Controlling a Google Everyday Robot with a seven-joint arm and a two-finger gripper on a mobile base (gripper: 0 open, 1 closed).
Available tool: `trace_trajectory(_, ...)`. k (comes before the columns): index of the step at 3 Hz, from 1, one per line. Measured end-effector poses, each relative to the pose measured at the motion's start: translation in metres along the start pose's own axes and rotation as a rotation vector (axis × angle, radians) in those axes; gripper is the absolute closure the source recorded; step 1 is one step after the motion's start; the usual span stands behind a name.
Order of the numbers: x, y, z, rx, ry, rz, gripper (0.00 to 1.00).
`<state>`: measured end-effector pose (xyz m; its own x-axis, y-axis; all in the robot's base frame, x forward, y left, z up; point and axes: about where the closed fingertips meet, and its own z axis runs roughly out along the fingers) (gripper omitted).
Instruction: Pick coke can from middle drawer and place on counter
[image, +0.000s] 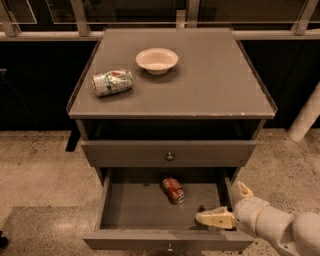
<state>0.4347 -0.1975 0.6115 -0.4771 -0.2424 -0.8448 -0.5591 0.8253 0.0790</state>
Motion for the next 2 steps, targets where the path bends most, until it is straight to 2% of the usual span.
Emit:
trace_trajectory(1, 0.037, 0.011, 0.038, -0.016, 0.060, 0.032, 0.00)
trace_trajectory(2, 0.098, 0.035, 0.114, -0.024, 0.104, 0.091, 0.00)
